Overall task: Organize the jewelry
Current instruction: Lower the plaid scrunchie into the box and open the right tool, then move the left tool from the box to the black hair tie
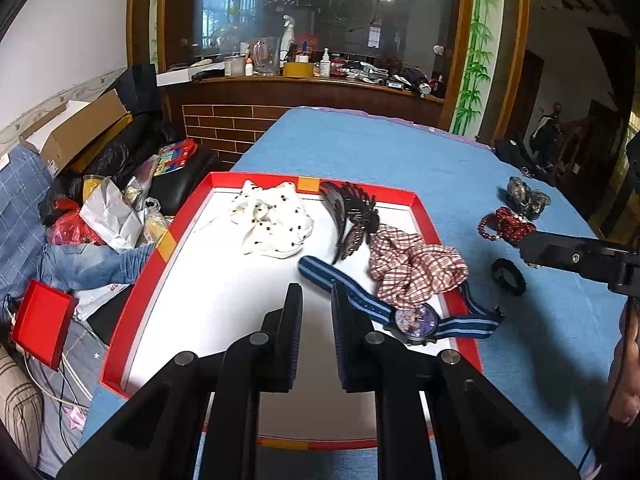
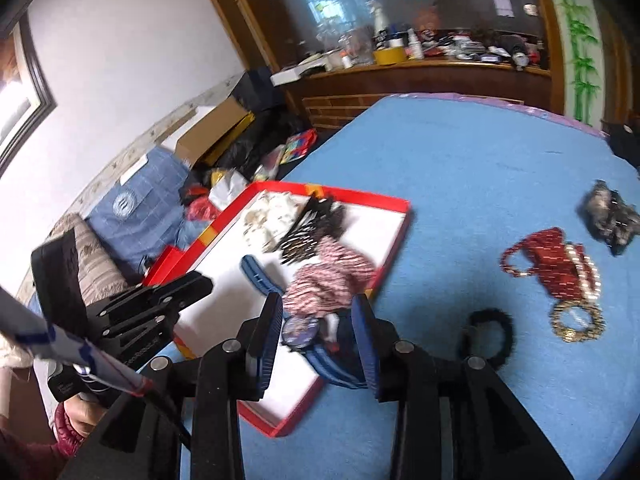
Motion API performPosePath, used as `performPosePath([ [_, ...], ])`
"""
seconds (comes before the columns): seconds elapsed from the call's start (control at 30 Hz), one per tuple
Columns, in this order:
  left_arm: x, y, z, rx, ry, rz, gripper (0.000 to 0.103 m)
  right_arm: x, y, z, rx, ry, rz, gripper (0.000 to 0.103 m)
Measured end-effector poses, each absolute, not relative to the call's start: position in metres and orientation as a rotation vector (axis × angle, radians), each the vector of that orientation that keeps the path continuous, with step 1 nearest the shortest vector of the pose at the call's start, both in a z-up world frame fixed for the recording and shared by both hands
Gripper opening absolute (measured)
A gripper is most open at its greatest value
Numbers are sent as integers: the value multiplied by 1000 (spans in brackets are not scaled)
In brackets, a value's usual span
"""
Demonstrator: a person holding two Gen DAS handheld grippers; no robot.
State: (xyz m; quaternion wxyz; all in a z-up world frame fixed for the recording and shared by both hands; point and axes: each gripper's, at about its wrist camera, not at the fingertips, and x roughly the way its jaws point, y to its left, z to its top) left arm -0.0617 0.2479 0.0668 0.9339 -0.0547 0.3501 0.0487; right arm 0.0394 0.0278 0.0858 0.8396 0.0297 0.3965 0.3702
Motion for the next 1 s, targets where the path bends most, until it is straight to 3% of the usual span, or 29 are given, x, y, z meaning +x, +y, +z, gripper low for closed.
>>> performPosePath([
  [0.6, -63, 240, 69, -106, 713, 94, 14, 57, 32, 17, 129, 1079, 892, 40],
  [1.0, -65, 241, 74, -104, 705, 102, 15, -6, 53, 47, 124, 1028, 1287, 37],
])
